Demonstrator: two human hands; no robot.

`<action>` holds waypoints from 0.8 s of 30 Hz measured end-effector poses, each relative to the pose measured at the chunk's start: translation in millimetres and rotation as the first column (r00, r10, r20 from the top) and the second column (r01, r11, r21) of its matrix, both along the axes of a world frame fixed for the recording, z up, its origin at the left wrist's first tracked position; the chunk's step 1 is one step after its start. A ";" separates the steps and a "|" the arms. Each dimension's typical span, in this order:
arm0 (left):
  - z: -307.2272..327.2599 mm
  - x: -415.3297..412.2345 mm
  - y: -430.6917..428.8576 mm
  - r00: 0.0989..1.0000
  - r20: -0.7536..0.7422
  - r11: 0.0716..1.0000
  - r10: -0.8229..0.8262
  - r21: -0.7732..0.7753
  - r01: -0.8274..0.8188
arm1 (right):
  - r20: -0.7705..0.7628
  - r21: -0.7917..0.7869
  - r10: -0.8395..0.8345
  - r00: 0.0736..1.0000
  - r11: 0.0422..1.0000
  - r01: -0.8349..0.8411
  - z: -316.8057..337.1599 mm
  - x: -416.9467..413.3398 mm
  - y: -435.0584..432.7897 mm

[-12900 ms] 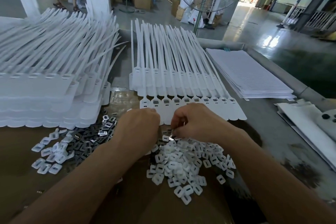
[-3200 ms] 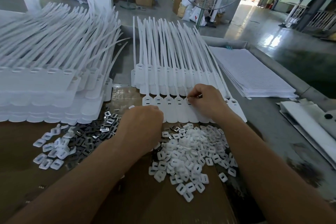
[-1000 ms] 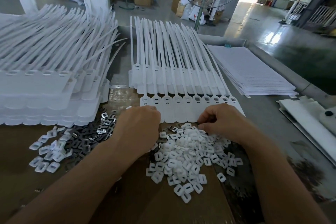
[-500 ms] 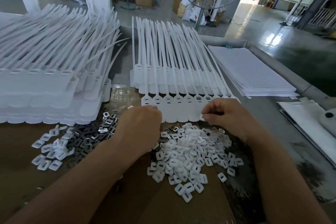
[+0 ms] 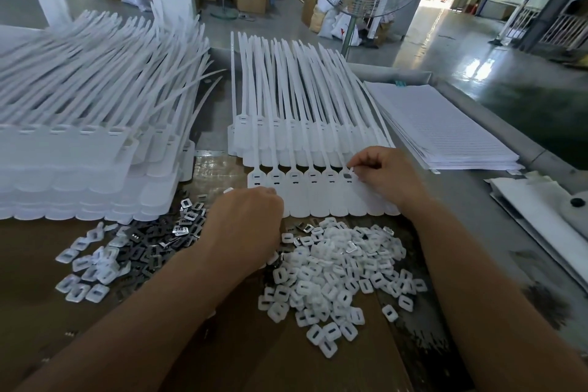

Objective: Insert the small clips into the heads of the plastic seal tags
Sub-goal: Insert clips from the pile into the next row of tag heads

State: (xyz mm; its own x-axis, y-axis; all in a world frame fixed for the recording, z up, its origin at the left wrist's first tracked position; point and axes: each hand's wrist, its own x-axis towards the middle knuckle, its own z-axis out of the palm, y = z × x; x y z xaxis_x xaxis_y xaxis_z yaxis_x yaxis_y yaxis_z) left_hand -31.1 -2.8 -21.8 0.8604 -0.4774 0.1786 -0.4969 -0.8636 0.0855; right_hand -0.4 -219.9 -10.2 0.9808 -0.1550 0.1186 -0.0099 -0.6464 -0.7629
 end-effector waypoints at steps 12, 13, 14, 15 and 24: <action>0.1 0.0 0.4 1.000 -0.011 1.000 0.007 -0.020 -0.007 | -0.008 -0.118 -0.009 1.000 0.993 0.008 -7.7 1.1 8.1; -0.1 -0.4 0.2 1.000 -0.002 1.000 0.008 -0.021 -0.008 | -0.008 -0.125 -0.012 1.000 0.992 0.011 -7.7 1.1 8.4; -0.3 -0.8 -0.1 1.000 0.010 1.000 0.008 -0.020 -0.008 | -0.008 -0.129 -0.018 1.000 0.991 0.017 -7.6 1.4 8.6; -0.2 -1.3 -0.2 1.000 0.019 1.000 0.010 -0.020 -0.009 | -0.008 -0.132 -0.026 1.000 0.991 0.025 -7.5 1.7 8.8; 0.4 -2.4 -1.0 1.000 0.007 1.000 0.016 0.001 -0.016 | -0.064 -0.057 -0.089 0.994 0.995 0.086 -7.8 6.4 8.7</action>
State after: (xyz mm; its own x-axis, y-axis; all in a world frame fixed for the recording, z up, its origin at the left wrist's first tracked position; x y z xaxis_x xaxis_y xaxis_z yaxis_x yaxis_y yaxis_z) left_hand -33.5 -3.8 -21.5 0.8668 -0.4635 0.1840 -0.4833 -0.8717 0.0810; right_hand 5.9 -211.2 -18.0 0.9697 -0.2356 0.0645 -0.1174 -0.6811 -0.7228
